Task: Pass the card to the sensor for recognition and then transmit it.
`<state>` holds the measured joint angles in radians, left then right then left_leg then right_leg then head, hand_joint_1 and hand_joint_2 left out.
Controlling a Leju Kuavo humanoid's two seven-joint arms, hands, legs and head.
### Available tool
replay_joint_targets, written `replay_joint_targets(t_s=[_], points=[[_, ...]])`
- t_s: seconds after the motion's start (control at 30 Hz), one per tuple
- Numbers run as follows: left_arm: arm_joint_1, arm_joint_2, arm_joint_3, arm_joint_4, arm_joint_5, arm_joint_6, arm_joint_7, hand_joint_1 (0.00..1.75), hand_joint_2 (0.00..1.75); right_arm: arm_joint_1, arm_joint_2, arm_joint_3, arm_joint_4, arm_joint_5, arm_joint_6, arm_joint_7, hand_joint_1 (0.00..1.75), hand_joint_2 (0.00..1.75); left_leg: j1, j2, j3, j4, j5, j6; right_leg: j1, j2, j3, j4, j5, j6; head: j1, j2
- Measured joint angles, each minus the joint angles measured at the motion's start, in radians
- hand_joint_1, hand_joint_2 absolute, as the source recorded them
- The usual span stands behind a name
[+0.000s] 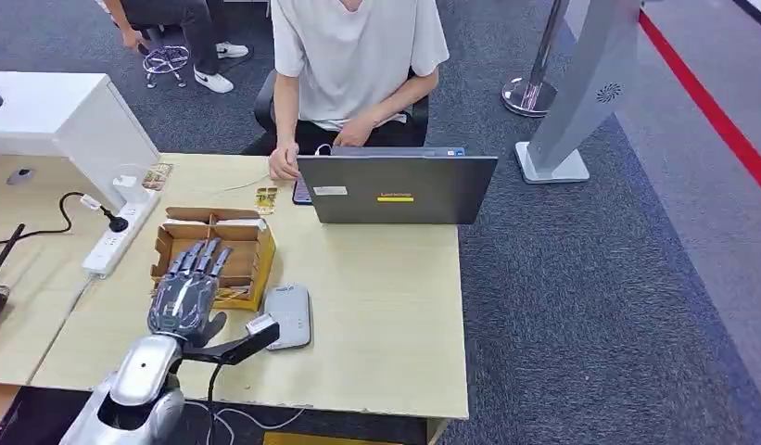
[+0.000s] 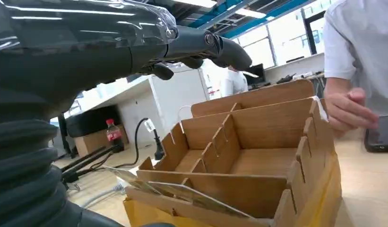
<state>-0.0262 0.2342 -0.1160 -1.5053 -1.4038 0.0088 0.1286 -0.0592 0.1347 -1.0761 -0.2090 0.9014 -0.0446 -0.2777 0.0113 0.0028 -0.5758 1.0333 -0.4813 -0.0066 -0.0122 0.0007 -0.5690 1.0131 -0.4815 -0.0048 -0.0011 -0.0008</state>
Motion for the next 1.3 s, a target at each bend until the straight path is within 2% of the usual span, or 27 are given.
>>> replay_joint_targets(t_s=[0.7, 0.73, 1.07, 1.17, 1.3], points=[[-0.012, -0.007, 0.031, 0.045, 0.0, -0.001, 0.001, 0.0, 1.75, -0.003, -0.007, -0.002, 0.0, 0.009, -0.002, 0.015, 0.0, 1.75, 0.0, 0.0, 0.0, 0.0, 0.0, 0.0, 0.0, 0.0, 0.0, 0.0, 0.0, 0.0, 0.0, 0.0], [-0.012, -0.007, 0.031, 0.047, 0.0, -0.001, 0.001, 1.75, 1.75, -0.003, -0.007, -0.002, 0.0, 0.009, -0.002, 0.015, 0.0, 1.75, 0.0, 0.0, 0.0, 0.0, 0.0, 0.0, 0.0, 0.0, 0.0, 0.0, 0.0, 0.0, 0.0, 0.0], [-0.01, -0.004, 0.047, 0.069, 0.059, -0.063, -0.017, 1.75, 1.75, -0.004, -0.011, -0.008, 0.0, 0.021, -0.005, 0.014, 0.0, 1.75, 0.0, 0.0, -0.001, 0.0, 0.0, 0.0, 0.0, 0.0, 0.0, 0.0, 0.0, 0.0, 0.0, 0.0], [0.014, 0.005, 0.082, 0.075, 0.095, -0.037, -0.014, 1.75, 1.75, -0.004, -0.006, -0.006, 0.0, 0.043, -0.002, -0.018, 0.0, 1.75, 0.0, 0.001, 0.0, 0.0, 0.0, 0.0, 0.0, 0.001, 0.0, 0.0, 0.0, 0.0, 0.0, 0.0], [0.038, 0.01, 0.126, 0.082, 0.11, -0.018, -0.019, 1.75, 1.75, -0.004, 0.003, -0.006, 0.0, 0.051, -0.005, -0.019, 0.0, 1.75, 0.0, 0.0, 0.0, 0.0, 0.0, 0.0, 0.0, 0.0, 0.0, 0.0, -0.001, 0.0, 0.0, 0.0]])
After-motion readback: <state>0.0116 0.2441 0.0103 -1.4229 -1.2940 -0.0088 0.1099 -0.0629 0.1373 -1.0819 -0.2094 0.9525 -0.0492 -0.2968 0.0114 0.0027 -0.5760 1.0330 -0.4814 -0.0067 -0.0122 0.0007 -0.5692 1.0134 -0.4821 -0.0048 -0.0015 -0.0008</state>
